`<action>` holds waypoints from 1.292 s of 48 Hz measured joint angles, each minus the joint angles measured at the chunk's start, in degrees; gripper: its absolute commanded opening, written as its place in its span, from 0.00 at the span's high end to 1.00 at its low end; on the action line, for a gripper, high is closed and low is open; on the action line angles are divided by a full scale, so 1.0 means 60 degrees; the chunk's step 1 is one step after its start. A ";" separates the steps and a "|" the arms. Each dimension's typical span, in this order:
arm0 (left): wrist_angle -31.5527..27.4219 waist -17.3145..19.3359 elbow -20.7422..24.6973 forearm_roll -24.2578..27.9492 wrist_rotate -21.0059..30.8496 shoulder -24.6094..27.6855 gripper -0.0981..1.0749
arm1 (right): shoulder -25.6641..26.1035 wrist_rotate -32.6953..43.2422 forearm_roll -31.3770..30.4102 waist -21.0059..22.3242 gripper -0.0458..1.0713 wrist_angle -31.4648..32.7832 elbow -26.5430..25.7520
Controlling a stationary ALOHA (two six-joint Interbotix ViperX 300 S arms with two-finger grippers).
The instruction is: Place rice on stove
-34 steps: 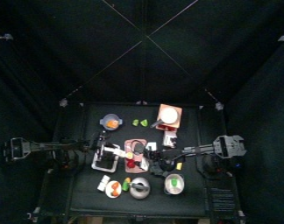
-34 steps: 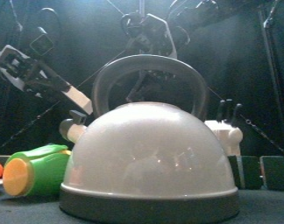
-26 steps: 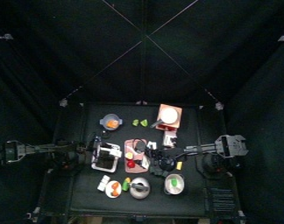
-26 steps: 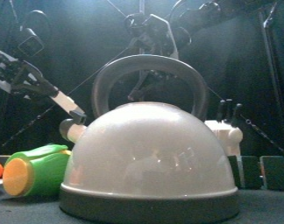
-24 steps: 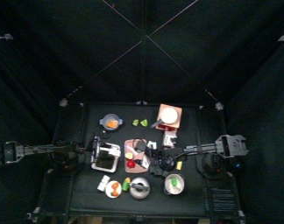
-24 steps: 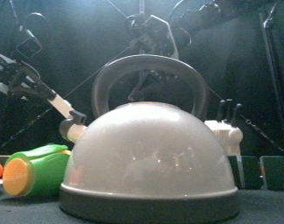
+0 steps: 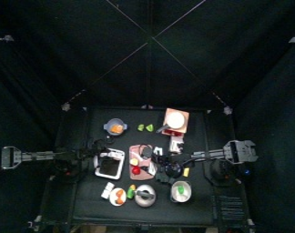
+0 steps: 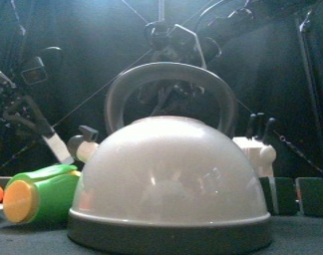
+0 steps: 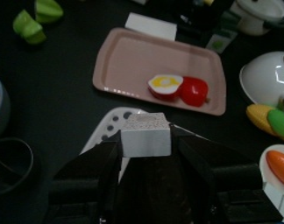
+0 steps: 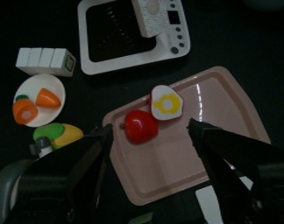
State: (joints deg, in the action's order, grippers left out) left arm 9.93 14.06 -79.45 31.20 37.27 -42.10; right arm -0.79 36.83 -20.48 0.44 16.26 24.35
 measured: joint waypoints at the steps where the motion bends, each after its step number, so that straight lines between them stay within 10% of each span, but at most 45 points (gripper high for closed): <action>1: -0.0132 -0.0146 0.0000 -0.0117 -0.0015 0.0000 0.40 | 0.0000 0.0015 0.0000 0.0000 0.08 -0.0015 0.0029; 16: -0.1011 -0.1611 -0.0015 -0.1216 -0.0044 -0.0044 0.40 | 0.0000 -0.0059 -0.0190 0.0015 0.08 -0.0044 0.0205; 62: -0.1333 -0.1670 -0.0015 -0.1436 0.0000 -0.0044 0.14 | 0.0000 -0.0029 -0.0205 0.0029 0.08 -0.0088 0.0205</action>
State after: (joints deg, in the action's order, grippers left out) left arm 1.93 4.04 -79.54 22.59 37.27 -42.36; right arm -0.79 36.65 -21.71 0.62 15.73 25.58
